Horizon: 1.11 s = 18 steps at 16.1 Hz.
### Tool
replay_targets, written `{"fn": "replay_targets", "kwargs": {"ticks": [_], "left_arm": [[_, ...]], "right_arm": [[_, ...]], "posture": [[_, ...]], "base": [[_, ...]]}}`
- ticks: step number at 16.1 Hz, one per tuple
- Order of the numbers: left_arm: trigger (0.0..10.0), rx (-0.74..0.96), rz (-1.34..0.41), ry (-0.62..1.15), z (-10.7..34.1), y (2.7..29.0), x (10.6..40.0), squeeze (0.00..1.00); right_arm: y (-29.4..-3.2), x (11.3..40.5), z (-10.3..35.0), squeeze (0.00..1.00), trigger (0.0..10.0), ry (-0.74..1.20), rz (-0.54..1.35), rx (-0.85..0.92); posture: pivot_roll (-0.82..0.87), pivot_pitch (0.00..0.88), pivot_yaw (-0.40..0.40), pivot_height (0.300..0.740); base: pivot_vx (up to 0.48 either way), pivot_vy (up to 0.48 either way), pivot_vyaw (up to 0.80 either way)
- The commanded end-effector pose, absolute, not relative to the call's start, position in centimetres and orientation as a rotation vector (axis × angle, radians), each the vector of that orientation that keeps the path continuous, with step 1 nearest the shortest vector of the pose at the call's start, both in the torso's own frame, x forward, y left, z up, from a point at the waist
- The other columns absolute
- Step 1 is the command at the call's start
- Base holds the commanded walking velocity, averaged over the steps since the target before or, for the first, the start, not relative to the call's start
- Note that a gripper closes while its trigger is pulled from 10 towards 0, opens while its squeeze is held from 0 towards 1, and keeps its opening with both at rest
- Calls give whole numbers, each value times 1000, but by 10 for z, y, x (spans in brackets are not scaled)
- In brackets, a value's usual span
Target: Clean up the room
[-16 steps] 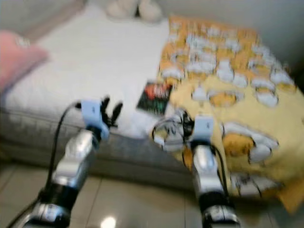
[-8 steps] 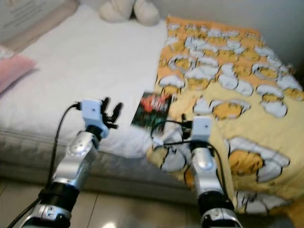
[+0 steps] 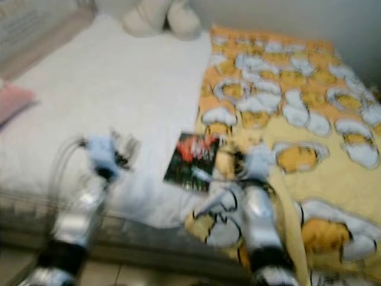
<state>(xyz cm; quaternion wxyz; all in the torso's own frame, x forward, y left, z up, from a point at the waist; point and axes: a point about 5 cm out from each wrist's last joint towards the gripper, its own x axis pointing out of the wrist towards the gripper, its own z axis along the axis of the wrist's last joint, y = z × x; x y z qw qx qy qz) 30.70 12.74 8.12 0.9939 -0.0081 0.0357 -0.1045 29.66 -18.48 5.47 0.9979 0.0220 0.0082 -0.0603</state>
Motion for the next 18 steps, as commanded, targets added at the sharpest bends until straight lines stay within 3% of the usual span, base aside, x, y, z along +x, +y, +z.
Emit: {"fn": "replay_targets", "kwargs": {"ticks": [1, 6, 7, 8, 16, 18], "left_arm": [[10000, 4, -209, 31, 92, 132, 311, 1000], [10000, 42, -228, 46, 90, 129, 313, 1000], [10000, 69, -236, 44, 91, 128, 315, 1000], [10000, 85, -230, 45, 91, 128, 317, 0], [10000, 13, -157, 68, 92, 138, 323, 0], [10000, 16, -133, 77, 91, 141, 325, 0]], "right_arm": [[-179, 300, 61, 1000, 10000, -11, -108, 62], [-180, 299, 62, 1000, 10000, -7, -102, 22], [-183, 301, 60, 855, 10000, 19, -110, -31], [-183, 302, 59, 0, 10000, 35, -112, -37], [-176, 298, 60, 0, 10000, 13, -80, -29], [-177, 298, 62, 0, 10000, 6, -79, -27]], "posture": [[110, 0, -52, 740], [102, 0, -51, 740], [101, 0, -51, 740], [101, 0, -51, 740], [86, 0, -46, 740], [82, 0, -46, 740]], "base": [[0, 0, 0], [0, 0, 0], [0, 0, 0], [0, 0, -550], [0, 0, -766], [0, 459, 0]]}}
